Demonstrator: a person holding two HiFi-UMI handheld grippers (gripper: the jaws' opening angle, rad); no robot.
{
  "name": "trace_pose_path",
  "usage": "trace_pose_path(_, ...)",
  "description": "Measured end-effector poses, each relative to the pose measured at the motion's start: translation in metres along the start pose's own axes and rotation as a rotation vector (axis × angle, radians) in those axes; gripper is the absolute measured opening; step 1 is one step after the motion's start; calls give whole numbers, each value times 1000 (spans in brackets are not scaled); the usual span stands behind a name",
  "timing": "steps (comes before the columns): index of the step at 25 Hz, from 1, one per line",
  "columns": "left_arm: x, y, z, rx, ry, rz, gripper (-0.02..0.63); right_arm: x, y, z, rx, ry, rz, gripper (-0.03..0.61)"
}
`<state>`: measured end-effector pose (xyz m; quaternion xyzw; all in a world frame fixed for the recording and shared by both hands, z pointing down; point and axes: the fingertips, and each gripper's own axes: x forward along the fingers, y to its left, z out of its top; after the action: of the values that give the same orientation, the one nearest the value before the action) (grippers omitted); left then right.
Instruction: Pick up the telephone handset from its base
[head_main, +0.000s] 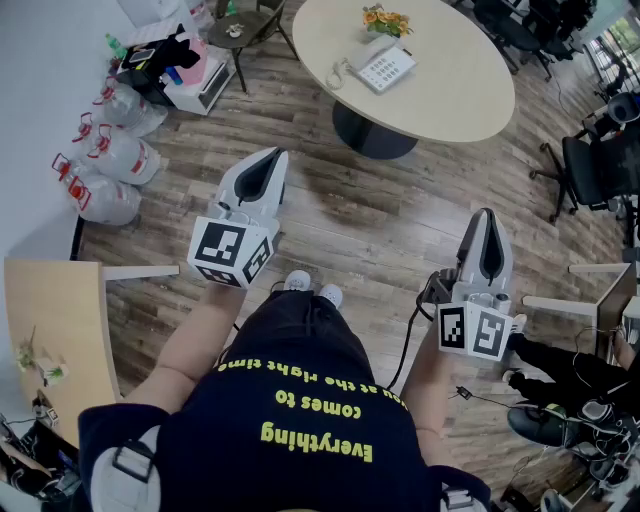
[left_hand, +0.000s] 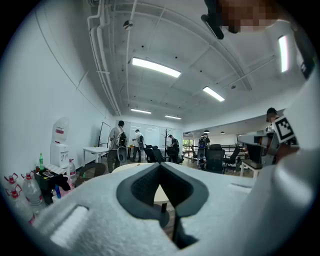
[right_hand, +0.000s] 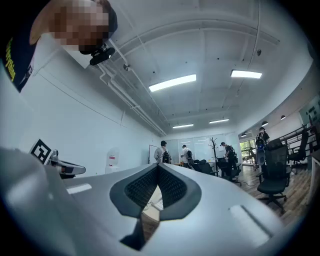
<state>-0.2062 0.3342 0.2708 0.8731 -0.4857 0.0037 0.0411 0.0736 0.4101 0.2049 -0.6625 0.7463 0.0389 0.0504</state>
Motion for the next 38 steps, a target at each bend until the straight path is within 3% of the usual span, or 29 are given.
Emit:
trace_pose_path(8, 9, -17, -6, -23, 2, 6, 5, -3, -16, -5, 39, 17, 30, 15)
trace_pose_path(10, 14, -22, -6, -41, 0, 6, 100, -1, -19, -8, 51, 35, 54, 61)
trace_pose_path(13, 23, -32, -6, -62, 3, -14, 208, 1, -24, -13, 66, 47, 88, 181)
trace_pose_path(17, 34, -41, -9, -62, 19, -15, 286, 5, -35, -21, 75, 62, 101, 256)
trace_pose_path(26, 81, -31, -10, -41, 28, -6, 318, 51, -48, -46, 84, 130, 127, 261)
trace_pose_path(38, 205, 40, 15, -14, -4, -76, 339, 192, -58, -46, 64, 94, 92, 250)
